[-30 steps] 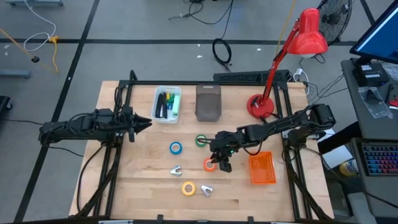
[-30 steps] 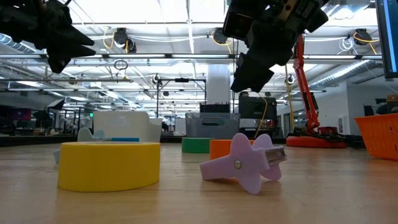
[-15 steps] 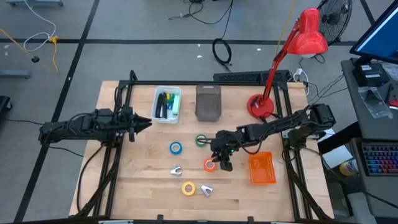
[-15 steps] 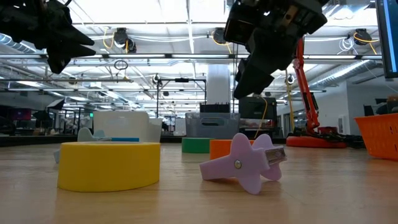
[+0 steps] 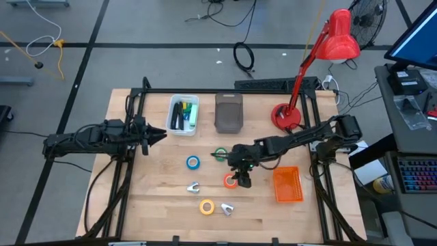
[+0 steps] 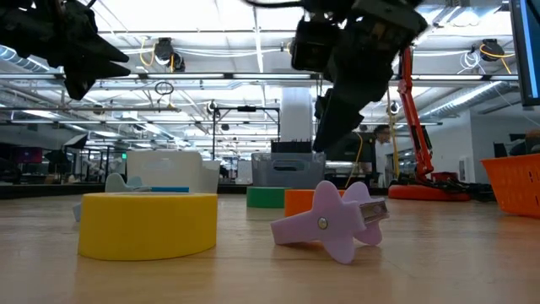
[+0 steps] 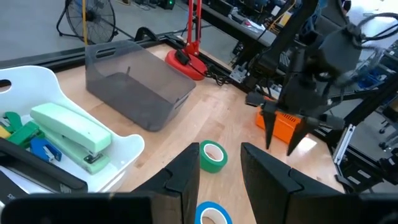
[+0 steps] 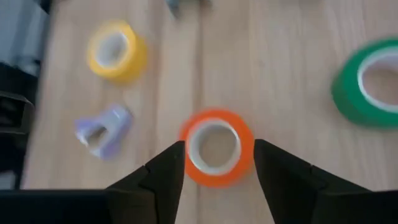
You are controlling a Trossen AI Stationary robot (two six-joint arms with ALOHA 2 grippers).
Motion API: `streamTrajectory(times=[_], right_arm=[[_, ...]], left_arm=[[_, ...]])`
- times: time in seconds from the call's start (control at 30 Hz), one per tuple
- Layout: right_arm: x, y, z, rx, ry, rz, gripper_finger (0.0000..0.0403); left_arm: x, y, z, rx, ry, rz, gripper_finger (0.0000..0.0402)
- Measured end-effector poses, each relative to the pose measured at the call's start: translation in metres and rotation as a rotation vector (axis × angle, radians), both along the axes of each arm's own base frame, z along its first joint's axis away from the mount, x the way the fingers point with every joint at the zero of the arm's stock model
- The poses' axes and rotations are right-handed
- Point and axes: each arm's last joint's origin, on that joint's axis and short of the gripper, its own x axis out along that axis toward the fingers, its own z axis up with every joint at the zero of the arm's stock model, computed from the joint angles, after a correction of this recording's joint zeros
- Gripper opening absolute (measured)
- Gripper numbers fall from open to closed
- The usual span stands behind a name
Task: Pick and place Stapler, Stapler remover, tape
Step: Put the orange tape into the black bin
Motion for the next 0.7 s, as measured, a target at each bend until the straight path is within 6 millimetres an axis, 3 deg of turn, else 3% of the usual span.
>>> streamTrajectory(times=[0.1, 0.2, 0.27, 0.53, 0.7], right_arm=[[0.02, 0.003, -0.001, -0.033, 0.081, 0.068, 0.0186], [0.026, 0.0, -0.009, -0.056, 0.181, 0.104, 0.0187], [0.033, -0.004, -0.006, -0.041, 0.137, 0.104, 0.0187], [0.033, -0.009, -0.01, -0.063, 0.159, 0.073, 0.0176], [0.038, -0.008, -0.03, -0.057, 0.21, 0.063, 0.0175]], left_arm=[[0.0, 0.0, 0.0, 0.002, 0.004, 0.001, 0.0118], [0.0, 0.0, 0.0, 0.004, 0.005, 0.003, 0.0118], [0.0, 0.0, 0.0, 0.005, 0.006, 0.002, 0.0118], [0.0, 0.0, -0.001, 0.016, 0.012, -0.003, 0.0118], [0.0, 0.0, -0.001, 0.019, 0.014, -0.004, 0.0118]])
